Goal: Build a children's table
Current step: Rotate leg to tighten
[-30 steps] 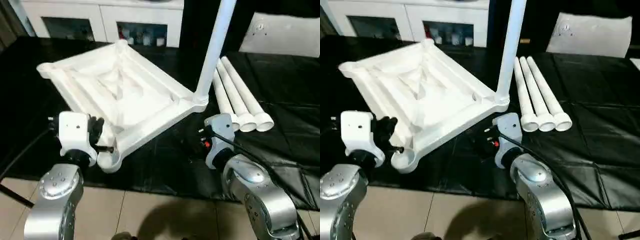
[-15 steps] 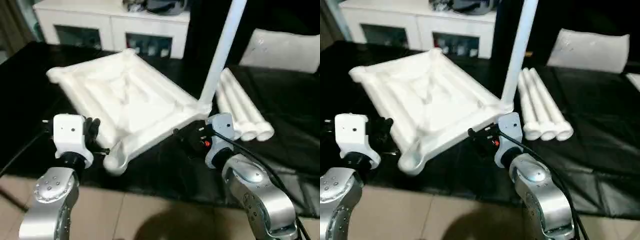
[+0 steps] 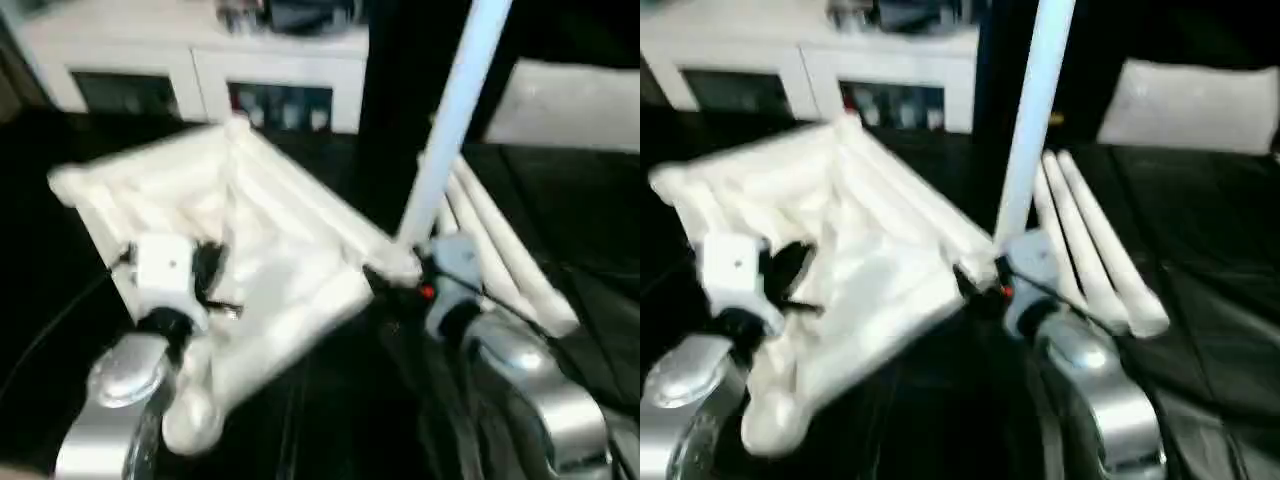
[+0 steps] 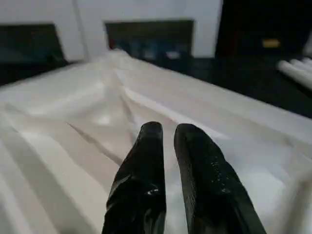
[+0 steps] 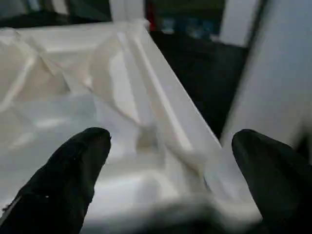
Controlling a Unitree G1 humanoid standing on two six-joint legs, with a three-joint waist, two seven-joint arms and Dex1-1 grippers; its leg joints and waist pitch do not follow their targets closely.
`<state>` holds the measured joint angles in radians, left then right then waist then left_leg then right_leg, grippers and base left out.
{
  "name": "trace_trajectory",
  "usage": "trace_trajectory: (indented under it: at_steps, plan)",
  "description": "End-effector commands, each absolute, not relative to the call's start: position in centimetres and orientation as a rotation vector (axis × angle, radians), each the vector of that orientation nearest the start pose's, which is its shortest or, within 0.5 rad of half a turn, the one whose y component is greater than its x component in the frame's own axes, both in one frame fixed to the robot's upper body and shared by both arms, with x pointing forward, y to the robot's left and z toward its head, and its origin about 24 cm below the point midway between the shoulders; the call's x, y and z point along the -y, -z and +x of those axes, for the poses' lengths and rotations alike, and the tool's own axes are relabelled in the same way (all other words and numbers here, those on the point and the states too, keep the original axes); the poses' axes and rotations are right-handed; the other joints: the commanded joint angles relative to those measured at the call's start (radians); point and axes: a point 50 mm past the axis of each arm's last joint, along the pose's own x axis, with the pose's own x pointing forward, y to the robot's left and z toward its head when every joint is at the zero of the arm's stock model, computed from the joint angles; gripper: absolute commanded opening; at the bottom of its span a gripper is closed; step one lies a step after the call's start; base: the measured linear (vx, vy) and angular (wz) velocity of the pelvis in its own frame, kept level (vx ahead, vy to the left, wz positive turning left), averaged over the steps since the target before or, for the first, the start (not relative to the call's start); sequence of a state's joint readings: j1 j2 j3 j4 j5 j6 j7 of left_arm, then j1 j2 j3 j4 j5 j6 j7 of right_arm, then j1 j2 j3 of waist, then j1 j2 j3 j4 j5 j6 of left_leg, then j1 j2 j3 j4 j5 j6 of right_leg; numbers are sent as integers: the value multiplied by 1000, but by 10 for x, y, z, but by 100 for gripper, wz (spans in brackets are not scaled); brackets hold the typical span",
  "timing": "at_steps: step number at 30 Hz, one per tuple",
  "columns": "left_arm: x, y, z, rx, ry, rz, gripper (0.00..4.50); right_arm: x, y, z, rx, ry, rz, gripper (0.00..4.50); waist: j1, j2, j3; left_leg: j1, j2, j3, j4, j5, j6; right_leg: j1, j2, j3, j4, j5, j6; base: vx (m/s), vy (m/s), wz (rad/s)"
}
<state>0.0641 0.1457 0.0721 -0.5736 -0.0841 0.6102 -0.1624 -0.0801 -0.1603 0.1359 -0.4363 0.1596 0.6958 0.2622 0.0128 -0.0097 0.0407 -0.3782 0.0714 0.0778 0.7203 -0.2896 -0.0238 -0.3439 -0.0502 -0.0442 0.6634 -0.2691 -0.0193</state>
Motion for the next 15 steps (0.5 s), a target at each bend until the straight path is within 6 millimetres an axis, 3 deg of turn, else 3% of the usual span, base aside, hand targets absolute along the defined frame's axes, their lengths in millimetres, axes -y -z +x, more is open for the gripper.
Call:
trace_trajectory:
  at_steps: [1, 2, 3, 4, 5, 6, 7, 8, 9, 10, 11, 12, 13, 15]
  plan:
    - [-180, -100, 224, -119, 87, 68, 62, 109, -94, 244, -209, -514, -22, 450, 23, 29, -34, -24, 57, -24, -113, 471, 12, 44, -102, 2, -71, 691, -226, 150, 11, -29]
    - [-181, -100, 223, -118, 84, 66, 62, 109, -93, 243, -211, -517, -22, 450, 15, 89, -28, -19, 126, -70, -188, 419, 61, 46, -34, -42, -34, 458, -99, 125, 35, -25]
    - [-181, -100, 223, -120, 82, 65, 62, 109, -93, 243, -212, -521, -24, 450, 2, 86, -53, 37, 219, -120, -148, 574, 166, 3, -37, -6, 13, 243, -43, 125, 35, -25]
    - [-181, -100, 222, -124, 84, 65, 62, 109, -93, 243, -214, -523, -23, 450, 12, 78, -52, 49, 234, -125, -151, 605, 189, -13, -58, 23, 0, 183, -34, 54, 35, -9]
    - [-181, -99, 221, -131, 94, 79, 62, 109, -92, 243, -216, -526, -21, 450, 15, 75, -42, 15, 204, -103, -166, 518, 182, 1, -75, 35, -21, 176, -54, 0, 0, 0]
    - [-181, -99, 221, -138, 98, 91, 62, 109, -92, 243, -217, -526, -21, 450, 21, 65, -41, 11, 183, -83, -156, 429, 166, 1, -86, 43, -47, 190, -76, 0, 0, 0]
    - [-181, -98, 221, -141, 99, 96, 62, 109, -92, 242, -219, -526, -19, 450, 24, 49, -32, -21, 140, -45, -160, 212, 110, 29, -117, 51, -78, 201, -131, -56, 20, -2]
    - [-181, -98, 221, -141, 99, 96, 62, 109, -92, 242, -219, -526, -19, 450, 34, 36, -27, -19, 128, -23, -167, 43, 60, 41, -130, 55, -102, 124, -149, -69, 5, 0]
    - [-182, -99, 221, -137, 94, 103, 62, 109, -92, 242, -222, -526, -17, 450, 34, 34, -14, -4, 132, -15, -177, -84, 31, 33, -126, 53, -120, -54, -157, -69, 5, 0]
    - [-182, -99, 221, -136, 93, 104, 62, 109, -92, 242, -222, -526, -17, 450, 34, 38, -9, 1, 136, -11, -183, -139, 14, 30, -123, 51, -128, -165, -156, -66, -5, 1]
    - [-182, -99, 221, -132, 89, 106, 62, 108, -91, 242, -224, -527, -16, 450, 30, 42, 0, 9, 144, -11, -193, -250, -23, 15, -114, 53, -137, -348, -139, 0, 0, 0]
    - [-183, -99, 221, -130, 85, 105, 62, 108, -91, 242, -226, -529, -16, 450, 27, 45, 3, 14, 148, -16, -197, -309, -46, 8, -111, 54, -139, -406, -130, -73, 0, -4]
    - [-183, -100, 222, -125, 85, 103, 62, 107, -90, 240, -230, -536, -14, 450, 16, 47, 12, 17, 149, -28, -210, -461, -102, 1, -106, 48, -146, -506, -91, -79, 13, -11]
    - [-182, -101, 221, -121, 96, 102, 62, 107, -89, 239, -232, -538, -13, 450, 14, 45, 14, 28, 146, -31, -210, -527, -121, -7, -107, 49, -153, -534, -69, -70, 17, -10]
